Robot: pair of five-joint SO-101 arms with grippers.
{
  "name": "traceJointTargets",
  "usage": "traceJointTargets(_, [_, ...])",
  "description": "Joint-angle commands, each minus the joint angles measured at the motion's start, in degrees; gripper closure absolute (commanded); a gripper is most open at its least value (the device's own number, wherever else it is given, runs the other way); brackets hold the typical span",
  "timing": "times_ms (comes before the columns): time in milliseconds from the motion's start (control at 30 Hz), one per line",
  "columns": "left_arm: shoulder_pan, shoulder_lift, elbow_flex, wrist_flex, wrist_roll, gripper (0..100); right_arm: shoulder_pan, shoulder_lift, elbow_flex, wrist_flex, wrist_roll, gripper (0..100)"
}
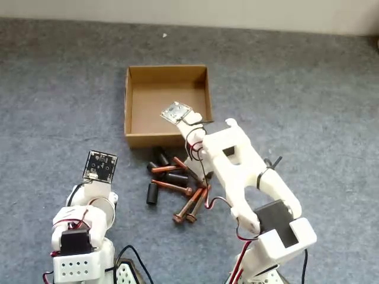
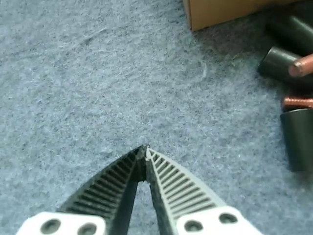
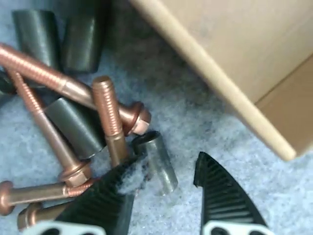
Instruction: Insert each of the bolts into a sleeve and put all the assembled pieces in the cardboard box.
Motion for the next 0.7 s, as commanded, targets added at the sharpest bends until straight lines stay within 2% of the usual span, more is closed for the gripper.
traceJointTargets(0, [-0.57, -0.22, -0.22, -0.88, -0.79, 96, 1.45, 1.54, -1.27, -1.01, 0.79, 83.6])
traceJointTargets(133, [-0.57, -0.22, -0.22, -0.88, -0.79, 96, 1.45, 1.63, -1.10, 1.19, 4.92, 83.6])
traceJointTargets(400, [-0.57, -0.22, -0.22, -0.88, -0.79, 96, 1.10, 1.71, 0.04, 2.07, 5.19, 83.6])
traceJointTargets(567, [-0.57, -0.22, -0.22, -0.88, -0.79, 96, -2.33, 1.71, 3.74, 1.71, 5.27, 83.6])
traceJointTargets(667, [-0.57, -0.22, -0.22, -0.88, -0.79, 96, -2.51, 1.80, 3.56, 1.71, 5.27, 86.5])
